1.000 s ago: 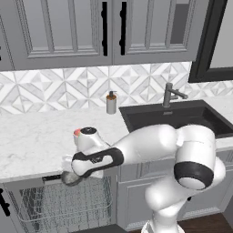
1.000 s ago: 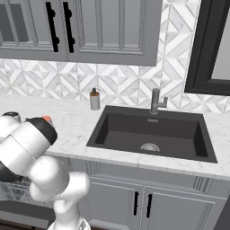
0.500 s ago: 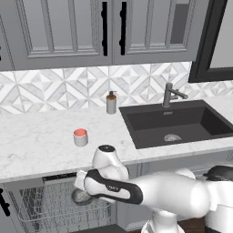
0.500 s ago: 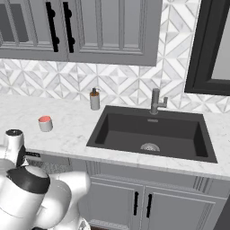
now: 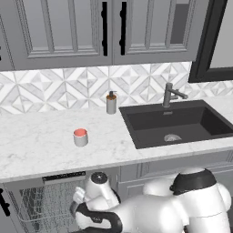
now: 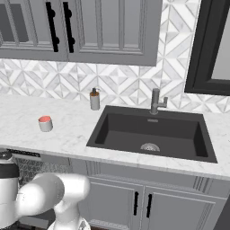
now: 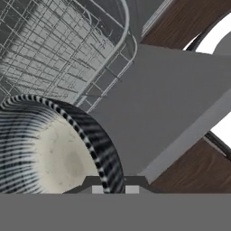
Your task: Pick up the cup and bowl from the counter, place them in the dishwasher, and close the dishwasher door.
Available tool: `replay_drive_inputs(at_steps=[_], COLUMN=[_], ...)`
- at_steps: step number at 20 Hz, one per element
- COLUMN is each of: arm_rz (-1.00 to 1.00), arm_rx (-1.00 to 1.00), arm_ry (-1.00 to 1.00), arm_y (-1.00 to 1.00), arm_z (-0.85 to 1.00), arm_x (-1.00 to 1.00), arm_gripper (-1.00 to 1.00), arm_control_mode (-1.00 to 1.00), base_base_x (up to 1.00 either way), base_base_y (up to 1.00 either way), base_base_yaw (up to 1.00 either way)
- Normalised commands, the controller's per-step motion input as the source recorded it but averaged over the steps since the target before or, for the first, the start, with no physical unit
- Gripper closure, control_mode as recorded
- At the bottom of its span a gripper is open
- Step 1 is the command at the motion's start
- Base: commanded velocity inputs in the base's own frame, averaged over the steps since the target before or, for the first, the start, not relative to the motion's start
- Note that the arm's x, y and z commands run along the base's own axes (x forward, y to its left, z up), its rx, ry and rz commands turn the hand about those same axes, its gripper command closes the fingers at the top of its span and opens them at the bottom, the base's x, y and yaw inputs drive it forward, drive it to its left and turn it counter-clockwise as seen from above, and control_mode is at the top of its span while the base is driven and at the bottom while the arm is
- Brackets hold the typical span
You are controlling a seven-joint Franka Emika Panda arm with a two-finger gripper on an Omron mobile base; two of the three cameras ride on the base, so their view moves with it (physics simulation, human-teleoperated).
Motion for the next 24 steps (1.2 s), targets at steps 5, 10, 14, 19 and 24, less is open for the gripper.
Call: replay_drive_inputs(at_steps=[5,10,14,19,24], arm_rz=[-0.18,-0.12,-0.03,0.00,0.00], arm_rx=[-0.11,-0.01,0.00,0.00,0.00], arm_ry=[-0.13,-0.10,-0.02,0.00,0.00], arm_y=[0.26,0.14,0.00,0.00,0.00], arm_z=[-0.40,-0.22,-0.14,-0.18,-0.24], arm_x=[0.22,0.39,0.34,0.31,0.25], arm_gripper=[1.00,1.00,1.00,1.00,1.00], arm_control_mode=[-1.00,-1.00,-1.00,-1.00,-1.00], base_base_x=[0.00,0.00,0.00,0.00,0.00], base_base_y=[0.00,0.00,0.00,0.00,0.00], base_base_yaw=[0.00,0.00,0.00,0.00,0.00])
